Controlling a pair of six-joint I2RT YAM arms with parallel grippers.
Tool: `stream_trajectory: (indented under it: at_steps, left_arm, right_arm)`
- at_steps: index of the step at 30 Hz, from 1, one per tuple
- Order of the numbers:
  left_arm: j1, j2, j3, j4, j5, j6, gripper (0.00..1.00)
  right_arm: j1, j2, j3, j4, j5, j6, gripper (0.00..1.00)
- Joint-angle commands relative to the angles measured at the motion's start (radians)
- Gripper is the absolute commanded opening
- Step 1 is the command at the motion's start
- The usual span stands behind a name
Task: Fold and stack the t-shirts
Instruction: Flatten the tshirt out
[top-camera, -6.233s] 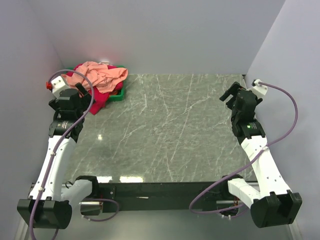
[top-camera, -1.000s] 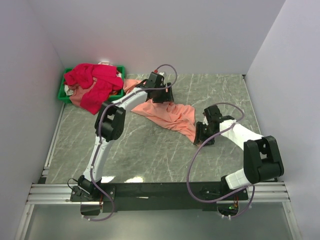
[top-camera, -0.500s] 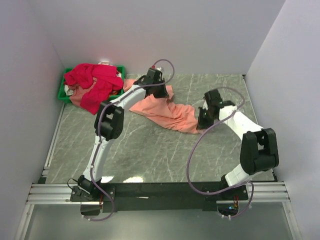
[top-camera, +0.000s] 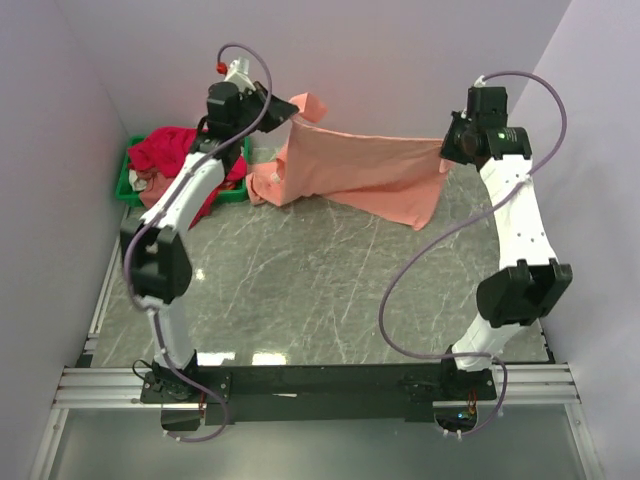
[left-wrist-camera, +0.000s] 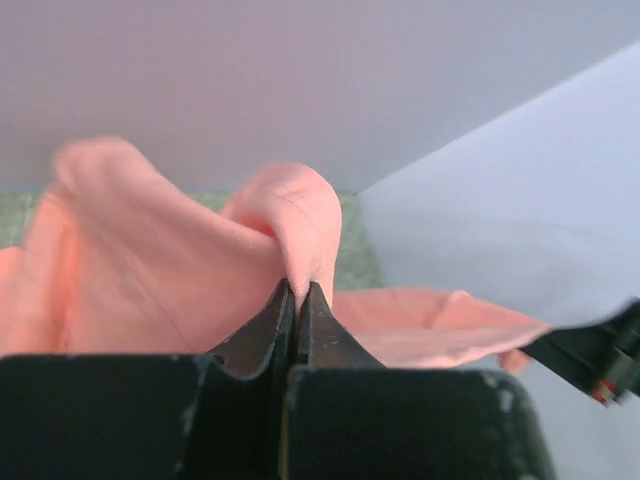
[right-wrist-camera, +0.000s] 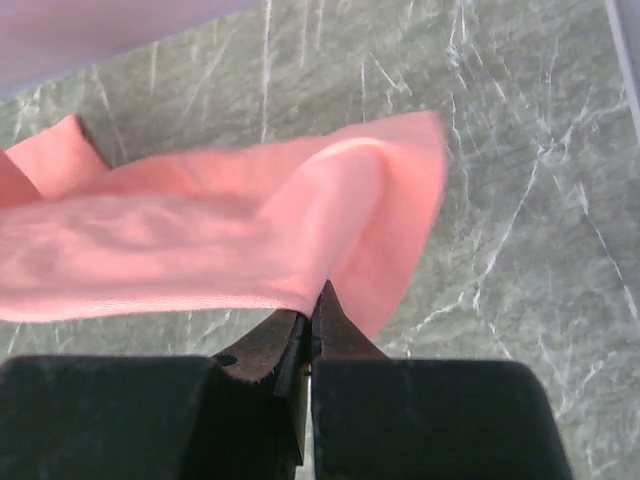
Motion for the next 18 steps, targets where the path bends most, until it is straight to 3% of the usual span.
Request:
stream_trajectory:
  at_steps: [1,3,6,8,9,10,12,13,14,16,18]
  left_arm:
    - [-0.035,-0.211,-0.156,0.137,0.030,0.024,0.00]
    - [-0.035,-0.318,-0.342,0.076,-0.008,0.038,0.05]
    - [-0.037,-0.415,-0.583,-0.074,-0.057,0.044,0.35]
    - [-0.037,-0.450,-0.735,-0.177,-0.097,0.040,0.43]
    - [-0.037,-0.488,-0.776,-0.220,-0.118,0.038,0.54]
    - [-0.037,-0.510,-0.857,-0.272,-0.143,0.041,0.58]
    - [-0.038,-0.580,-0.923,-0.295,-0.161,0.038,0.68]
    - [-0.042,-0.601,-0.960,-0.303,-0.180,0.043,0.70]
    - [-0.045,-0.617,-0.965,-0.324,-0.193,0.046,0.72]
    - [-0.052,-0.633,-0.953,-0.349,-0.223,0.061,0.76]
    - [-0.055,-0.618,-0.932,-0.369,-0.230,0.072,0.77]
  right_arm:
    - [0.007,-0.106,-0.049,-0.016,0.020,-0.030,0.00]
    - [0.013,-0.169,-0.198,0.021,-0.018,-0.033,0.00]
    - [0.040,-0.210,-0.415,0.024,-0.023,-0.039,0.00]
    - [0.062,-0.215,-0.556,0.007,0.008,-0.036,0.00]
    - [0.083,-0.215,-0.597,-0.008,0.020,-0.028,0.00]
    - [0.093,-0.213,-0.633,-0.016,0.020,-0.024,0.02]
    - [0.105,-0.217,-0.715,-0.036,0.011,-0.013,0.15]
    - [0.107,-0.221,-0.735,-0.038,0.006,-0.010,0.30]
    - [0.108,-0.226,-0.761,-0.039,-0.014,-0.010,0.36]
    - [0.107,-0.241,-0.770,-0.039,-0.027,-0.007,0.48]
    - [0.107,-0.244,-0.761,-0.039,-0.046,-0.007,0.52]
